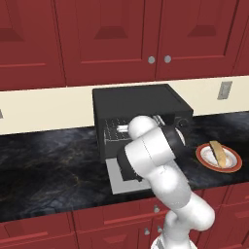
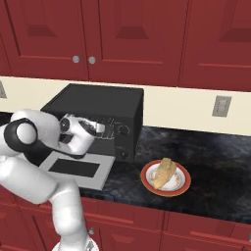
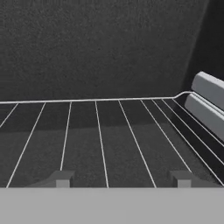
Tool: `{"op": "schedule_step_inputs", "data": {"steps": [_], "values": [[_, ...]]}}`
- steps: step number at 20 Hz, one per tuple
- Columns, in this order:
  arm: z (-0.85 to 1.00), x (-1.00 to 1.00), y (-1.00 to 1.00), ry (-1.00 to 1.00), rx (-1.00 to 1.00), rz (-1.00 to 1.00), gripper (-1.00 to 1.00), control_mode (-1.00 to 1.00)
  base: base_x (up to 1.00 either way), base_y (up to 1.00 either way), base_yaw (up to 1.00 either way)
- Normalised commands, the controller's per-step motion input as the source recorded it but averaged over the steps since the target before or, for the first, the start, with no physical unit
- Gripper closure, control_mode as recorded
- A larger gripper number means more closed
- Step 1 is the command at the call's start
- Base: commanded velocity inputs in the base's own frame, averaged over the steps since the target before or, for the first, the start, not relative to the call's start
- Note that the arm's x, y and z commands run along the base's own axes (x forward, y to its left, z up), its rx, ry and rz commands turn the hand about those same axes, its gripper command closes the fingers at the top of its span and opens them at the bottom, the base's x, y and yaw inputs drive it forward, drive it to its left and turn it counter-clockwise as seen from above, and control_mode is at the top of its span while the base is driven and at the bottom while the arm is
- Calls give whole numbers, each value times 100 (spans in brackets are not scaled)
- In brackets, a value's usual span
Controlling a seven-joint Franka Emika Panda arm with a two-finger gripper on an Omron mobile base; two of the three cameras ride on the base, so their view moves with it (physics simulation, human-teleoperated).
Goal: Pull the toaster oven rack outwards. Pick up the baguette from the plate and place it on the toaster oven rack. Close the toaster oven door fully and set the temperature to the lowest setting.
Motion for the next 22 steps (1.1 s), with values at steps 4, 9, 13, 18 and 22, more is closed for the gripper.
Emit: {"op": "schedule_step_inputs", "data": {"steps": [4, 9, 13, 18, 22], "values": [[-63, -73, 0, 19, 3, 6, -100, -100, 0, 0, 0], [-62, -92, 6, 22, 3, 9, -100, -100, 0, 0, 0], [-48, -100, 15, 28, 0, 13, -100, -100, 0, 0, 0], [-35, -91, 15, 29, -5, 13, -100, -100, 0, 0, 0], [-41, -41, 11, 44, -13, 11, -100, -100, 0, 0, 0]]}}
